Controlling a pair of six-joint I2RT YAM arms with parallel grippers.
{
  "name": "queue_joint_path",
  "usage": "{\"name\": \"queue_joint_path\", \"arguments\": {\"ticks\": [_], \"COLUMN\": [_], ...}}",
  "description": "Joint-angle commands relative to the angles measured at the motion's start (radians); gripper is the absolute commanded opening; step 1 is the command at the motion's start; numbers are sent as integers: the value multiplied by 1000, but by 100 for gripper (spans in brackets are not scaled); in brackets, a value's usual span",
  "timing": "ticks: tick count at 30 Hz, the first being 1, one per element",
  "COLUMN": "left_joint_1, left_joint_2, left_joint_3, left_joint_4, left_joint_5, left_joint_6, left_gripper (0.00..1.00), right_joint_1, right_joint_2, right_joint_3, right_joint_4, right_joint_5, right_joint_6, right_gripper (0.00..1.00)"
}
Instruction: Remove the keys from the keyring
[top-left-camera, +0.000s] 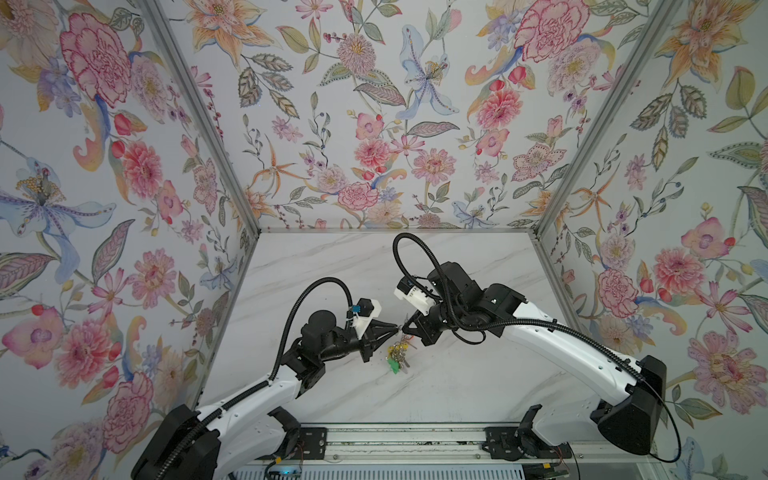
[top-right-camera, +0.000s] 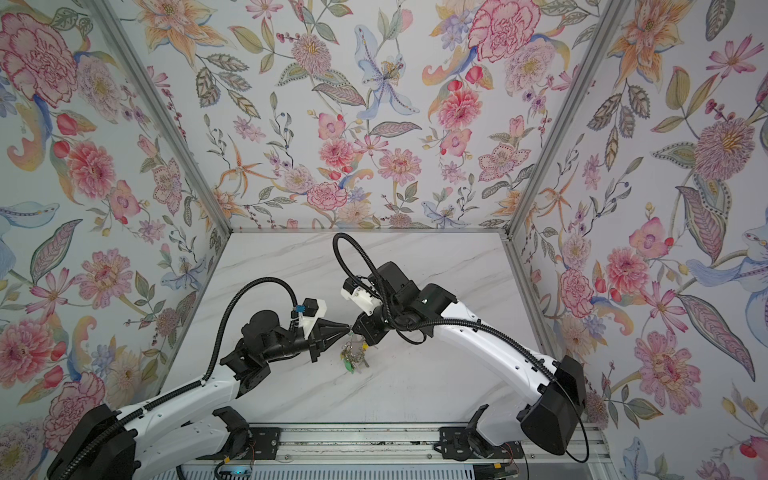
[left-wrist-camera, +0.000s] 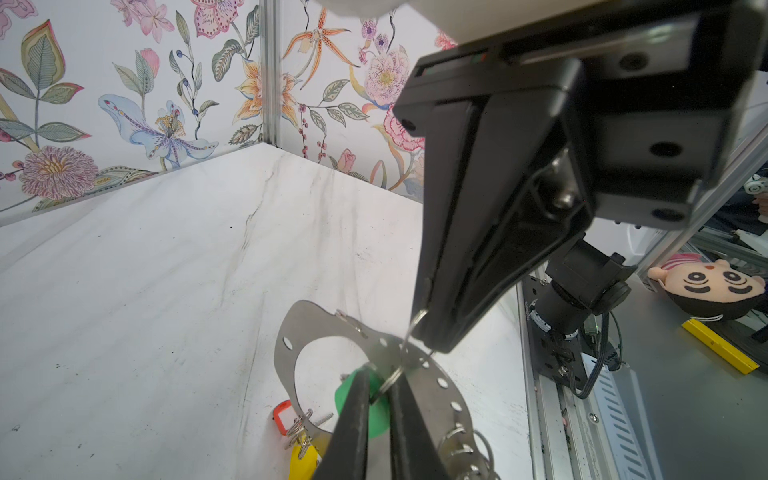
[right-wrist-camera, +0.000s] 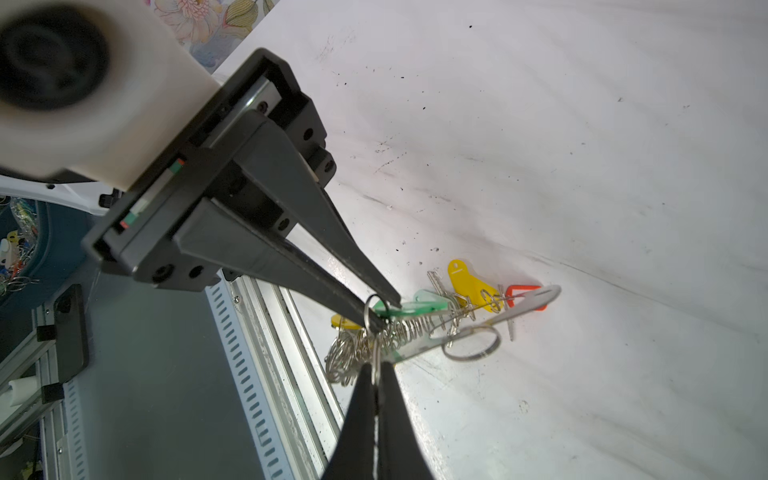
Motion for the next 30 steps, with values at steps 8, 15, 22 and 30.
{"name": "queue_joint_path", "arguments": {"ticks": [8,15,22,30], "left_joint_1": [1,2,0,-7], "left_joint_2": [-20,-15,1,4], "left_joint_3": [-37,-38,-49,-66], "left_joint_4": [69,78,123,160], "left_joint_5": [0,3,18,19], "left_joint_6": [-26,-32,-57,-79], "left_gripper": [1,0,0,0], "right_joint_1": [2,5,14,62], "right_joint_2": [-70,-104,-146,-196], "right_joint_3": [-60,-133,-222,-319], "right_joint_4": [161,293,448,614], "right_joint_5": [17,32,60,211], "right_joint_6": [52,109,165,212], "right_gripper": [0,0,0,0]}}
